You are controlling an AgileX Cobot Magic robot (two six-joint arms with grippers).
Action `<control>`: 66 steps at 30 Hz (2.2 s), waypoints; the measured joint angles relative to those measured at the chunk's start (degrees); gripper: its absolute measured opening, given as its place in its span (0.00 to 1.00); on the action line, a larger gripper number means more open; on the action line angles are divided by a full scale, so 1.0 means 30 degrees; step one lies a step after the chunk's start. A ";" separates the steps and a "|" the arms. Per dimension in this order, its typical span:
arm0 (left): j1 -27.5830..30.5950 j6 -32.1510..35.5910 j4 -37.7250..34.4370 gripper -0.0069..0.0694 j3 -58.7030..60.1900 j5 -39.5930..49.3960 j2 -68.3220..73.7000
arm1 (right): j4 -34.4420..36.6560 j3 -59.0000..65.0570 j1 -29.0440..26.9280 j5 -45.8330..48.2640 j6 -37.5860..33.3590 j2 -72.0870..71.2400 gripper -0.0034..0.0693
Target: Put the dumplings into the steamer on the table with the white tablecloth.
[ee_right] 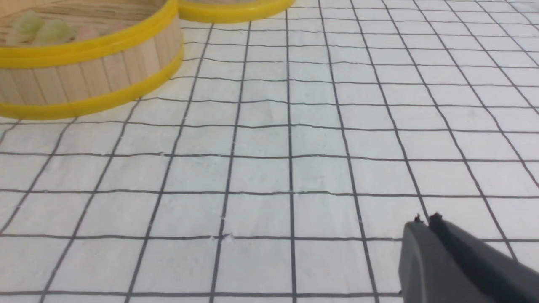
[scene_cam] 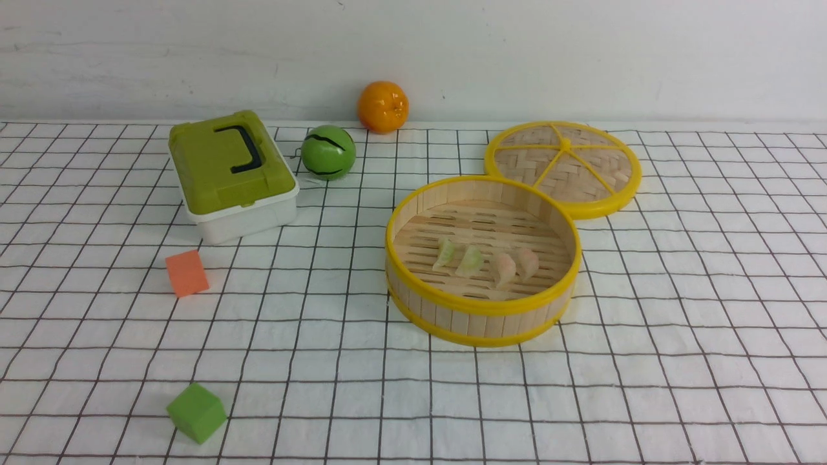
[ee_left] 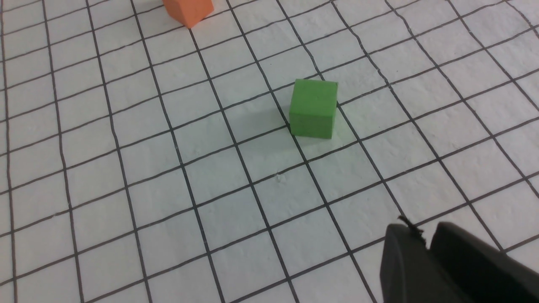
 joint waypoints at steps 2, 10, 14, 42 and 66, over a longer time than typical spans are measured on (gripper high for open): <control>0.0000 0.0000 0.0000 0.21 0.0000 0.0000 0.0000 | -0.0429 0.0000 0.0000 0.0037 0.0406 -0.0022 0.06; 0.0000 0.0000 0.0000 0.22 0.0000 0.0000 0.0000 | 0.0904 0.0000 0.0000 0.0078 -0.1033 -0.0022 0.07; 0.0000 0.0000 0.0000 0.22 0.0000 0.0000 0.0000 | 0.0955 0.0000 0.0000 0.0078 -0.1198 -0.0022 0.07; 0.0023 0.0000 0.0812 0.23 0.2393 -0.2010 -0.2462 | 0.1014 0.0000 0.0000 0.0078 -0.1208 -0.0022 0.14; 0.9493 0.1857 -0.3933 0.07 0.7788 -0.8708 -0.5572 | 0.1014 0.0000 -0.0027 0.0092 -0.1216 -0.0022 0.18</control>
